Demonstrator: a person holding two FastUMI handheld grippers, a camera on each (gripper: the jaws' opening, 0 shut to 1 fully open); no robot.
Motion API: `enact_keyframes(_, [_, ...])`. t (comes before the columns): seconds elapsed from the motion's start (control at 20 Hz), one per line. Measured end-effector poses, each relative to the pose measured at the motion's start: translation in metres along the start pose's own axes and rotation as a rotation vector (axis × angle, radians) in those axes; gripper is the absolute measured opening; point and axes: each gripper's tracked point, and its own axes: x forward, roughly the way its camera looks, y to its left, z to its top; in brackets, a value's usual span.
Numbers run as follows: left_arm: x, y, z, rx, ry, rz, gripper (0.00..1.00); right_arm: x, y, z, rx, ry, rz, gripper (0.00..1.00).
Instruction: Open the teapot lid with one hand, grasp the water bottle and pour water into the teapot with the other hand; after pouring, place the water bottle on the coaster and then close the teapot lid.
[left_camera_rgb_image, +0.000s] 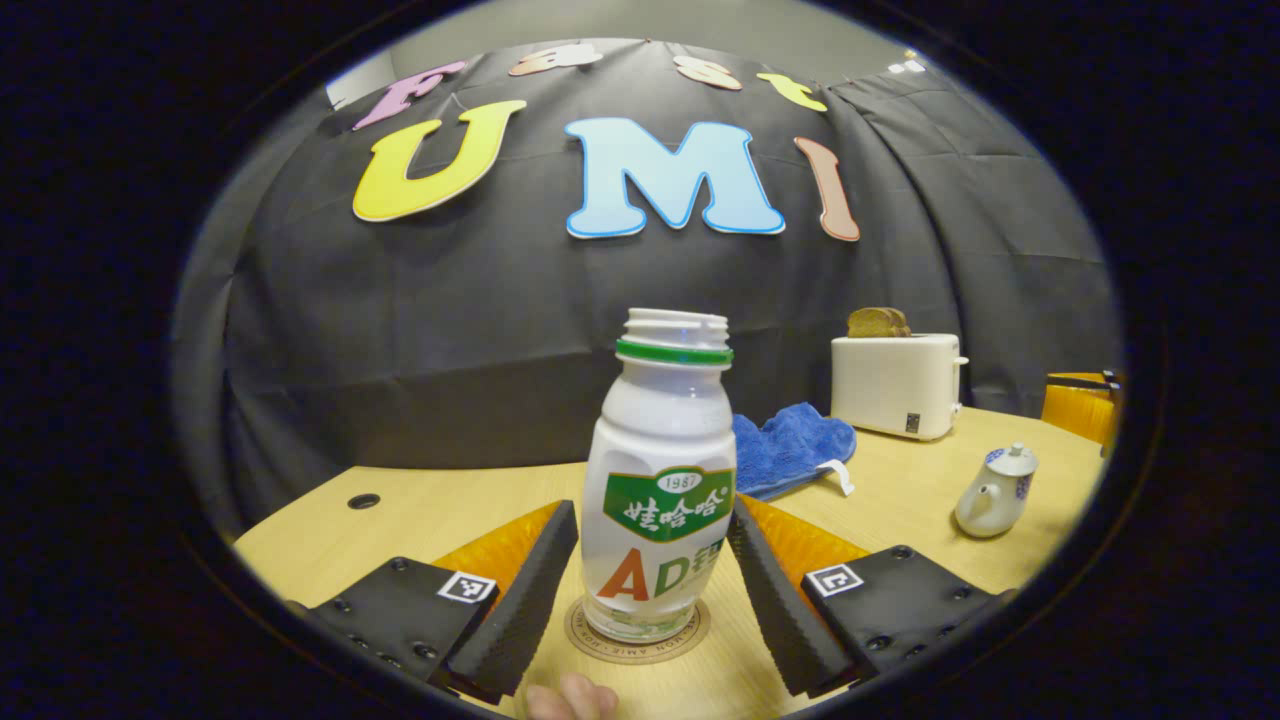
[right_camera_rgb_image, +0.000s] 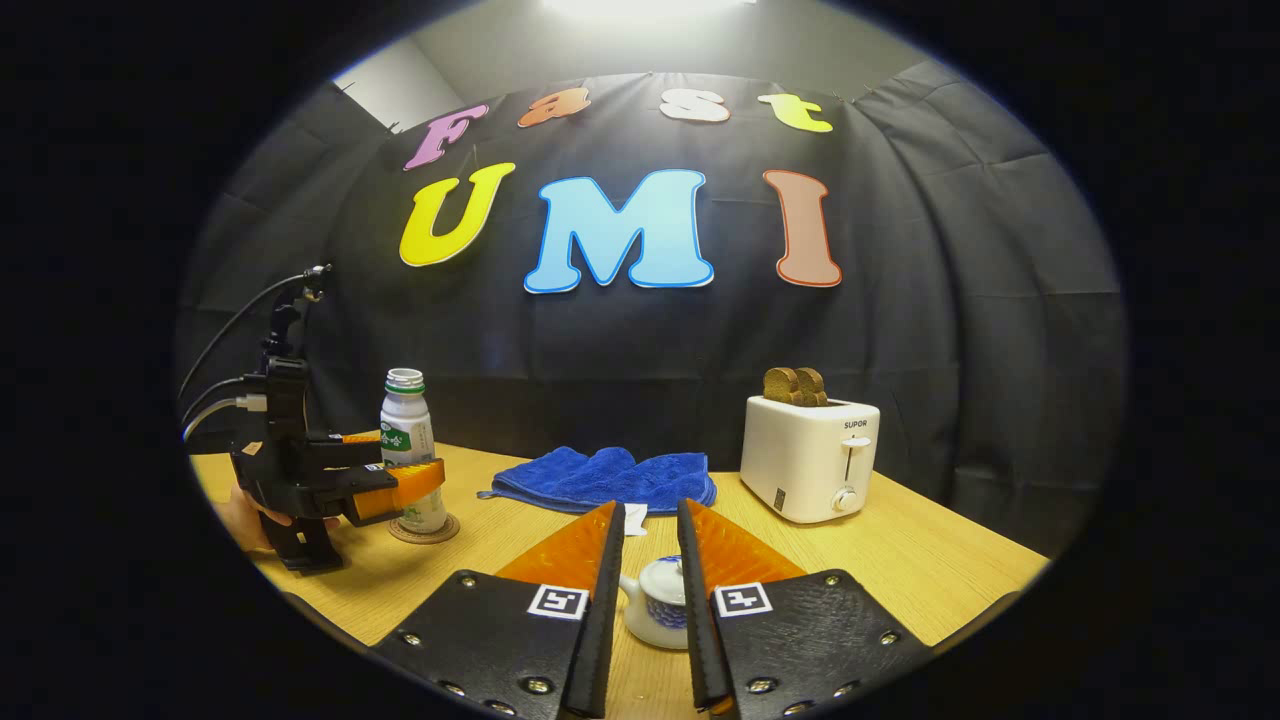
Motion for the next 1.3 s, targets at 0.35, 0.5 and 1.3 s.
enact_keyframes(0.35, [0.001,0.008,0.005,0.012,-0.017,0.024,1.00,0.000,0.004,-0.003,-0.016,0.005,0.007,0.32])
enact_keyframes(0.5, [0.001,0.008,0.004,0.008,-0.018,0.024,1.00,0.001,0.005,-0.004,-0.024,0.007,0.011,0.32])
enact_keyframes(1.3, [-0.129,-0.039,0.005,-0.120,-0.013,0.009,1.00,-0.054,0.052,0.000,-0.023,-0.008,0.019,0.41])
